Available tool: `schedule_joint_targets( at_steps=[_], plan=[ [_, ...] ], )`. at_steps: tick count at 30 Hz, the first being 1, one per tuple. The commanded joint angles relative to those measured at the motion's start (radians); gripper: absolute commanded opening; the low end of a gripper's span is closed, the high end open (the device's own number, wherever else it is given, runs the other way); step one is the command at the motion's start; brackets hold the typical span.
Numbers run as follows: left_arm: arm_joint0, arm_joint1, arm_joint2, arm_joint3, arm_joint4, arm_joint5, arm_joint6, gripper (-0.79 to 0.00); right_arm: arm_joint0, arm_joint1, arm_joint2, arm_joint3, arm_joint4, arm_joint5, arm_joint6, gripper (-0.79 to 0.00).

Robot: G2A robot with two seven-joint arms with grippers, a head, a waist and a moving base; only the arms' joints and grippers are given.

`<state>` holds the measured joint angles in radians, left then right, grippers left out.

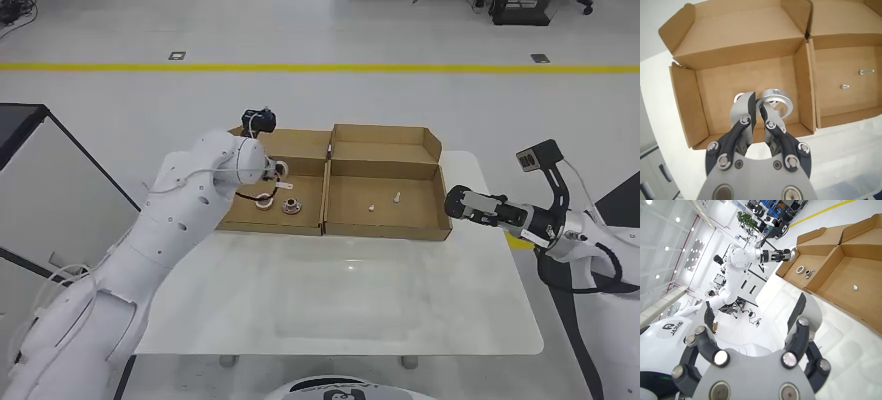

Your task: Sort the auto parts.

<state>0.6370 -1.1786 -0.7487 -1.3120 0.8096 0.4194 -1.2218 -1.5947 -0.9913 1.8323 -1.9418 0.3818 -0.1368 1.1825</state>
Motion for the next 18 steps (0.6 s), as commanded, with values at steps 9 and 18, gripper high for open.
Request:
schedule_joint_targets(
  at_steps=[9, 18],
  plan=[
    [-0.068, -0.052, 0.043, 0.245, -0.007, 0.054, 0.032, -0.785, 0.0, 0.0, 0.0, 0.0, 0.0, 0.0, 0.0, 0.0],
    [-0.095, -0.099, 0.075, 0.427, -0.035, 0.052, 0.08, -0.785, 0.0, 0.0, 0.0, 0.0, 0.0, 0.0, 0.0, 0.0]
  ],
)
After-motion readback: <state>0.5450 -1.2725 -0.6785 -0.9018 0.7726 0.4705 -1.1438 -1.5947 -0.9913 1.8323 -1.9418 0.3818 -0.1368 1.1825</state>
